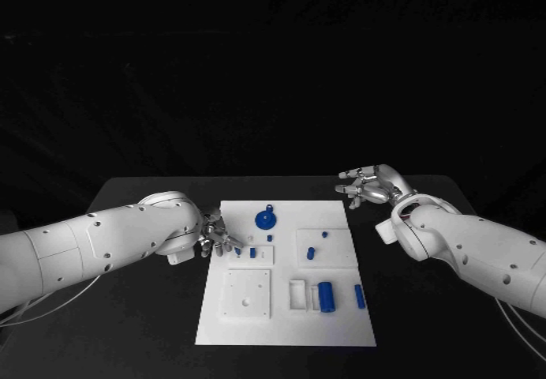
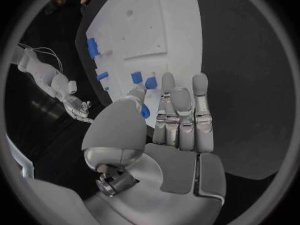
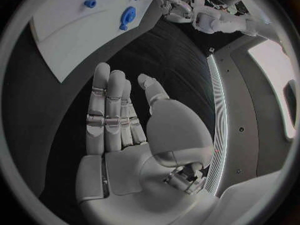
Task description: Assemble the parts on the task board
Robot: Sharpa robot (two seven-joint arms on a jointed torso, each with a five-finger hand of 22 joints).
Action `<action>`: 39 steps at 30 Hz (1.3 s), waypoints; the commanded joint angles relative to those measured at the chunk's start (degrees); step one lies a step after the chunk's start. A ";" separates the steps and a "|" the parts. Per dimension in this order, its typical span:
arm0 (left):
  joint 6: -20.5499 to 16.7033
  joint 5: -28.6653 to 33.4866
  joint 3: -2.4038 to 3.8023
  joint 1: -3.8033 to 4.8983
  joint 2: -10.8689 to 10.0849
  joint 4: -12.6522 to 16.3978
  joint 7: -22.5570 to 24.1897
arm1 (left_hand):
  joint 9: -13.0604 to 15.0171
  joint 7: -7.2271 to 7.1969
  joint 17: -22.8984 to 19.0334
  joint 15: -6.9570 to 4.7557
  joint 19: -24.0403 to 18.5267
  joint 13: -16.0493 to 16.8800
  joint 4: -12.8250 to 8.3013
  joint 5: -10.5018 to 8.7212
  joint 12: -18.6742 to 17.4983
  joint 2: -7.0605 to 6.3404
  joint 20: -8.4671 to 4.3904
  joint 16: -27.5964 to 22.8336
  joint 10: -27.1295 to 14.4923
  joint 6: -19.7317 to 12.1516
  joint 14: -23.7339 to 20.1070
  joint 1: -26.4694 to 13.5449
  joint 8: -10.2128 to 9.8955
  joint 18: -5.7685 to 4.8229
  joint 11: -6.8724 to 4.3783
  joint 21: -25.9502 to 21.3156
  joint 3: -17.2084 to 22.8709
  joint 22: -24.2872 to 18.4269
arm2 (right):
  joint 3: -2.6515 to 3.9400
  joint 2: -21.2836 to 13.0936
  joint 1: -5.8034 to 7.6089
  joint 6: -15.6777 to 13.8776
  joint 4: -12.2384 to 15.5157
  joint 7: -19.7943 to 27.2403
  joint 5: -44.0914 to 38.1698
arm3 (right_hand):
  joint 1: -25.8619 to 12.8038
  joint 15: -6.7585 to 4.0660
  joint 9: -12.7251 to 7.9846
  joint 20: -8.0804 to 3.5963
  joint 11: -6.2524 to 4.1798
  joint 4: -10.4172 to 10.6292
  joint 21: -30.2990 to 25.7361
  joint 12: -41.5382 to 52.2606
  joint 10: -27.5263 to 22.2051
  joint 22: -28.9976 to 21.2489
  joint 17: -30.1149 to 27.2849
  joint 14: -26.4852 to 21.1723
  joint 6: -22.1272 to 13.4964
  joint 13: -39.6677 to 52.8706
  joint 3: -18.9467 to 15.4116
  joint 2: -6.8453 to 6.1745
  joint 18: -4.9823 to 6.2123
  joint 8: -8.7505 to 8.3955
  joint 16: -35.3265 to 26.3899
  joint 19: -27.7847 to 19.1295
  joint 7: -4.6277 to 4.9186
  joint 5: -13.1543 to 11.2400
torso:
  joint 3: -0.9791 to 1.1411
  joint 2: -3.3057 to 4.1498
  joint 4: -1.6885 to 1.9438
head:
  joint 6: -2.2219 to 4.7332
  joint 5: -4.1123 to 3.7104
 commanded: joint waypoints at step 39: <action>-0.63 5.46 0.10 -0.04 0.02 1.06 2.61 | 8.30 -0.73 0.41 -0.13 -0.60 -0.58 -11.52 2.97 1.15 9.42 -0.26 0.48 2.70 2.14 -0.17 10.40 0.08 -0.57 0.01 1.52 3.84 1.12 | 0.03 0.04 -0.20 0.67 -0.05 0.59 -0.12 | -0.43 0.07 -0.05 0.33 -0.19 0.13 0.12 -0.09 -0.34 -0.04 -0.04 0.05 -0.25 -0.08 0.05 -0.06 -0.38 -0.18 -0.19 0.12 -0.05 0.10 | 0.03 0.02 0.01 | 0.00 -0.17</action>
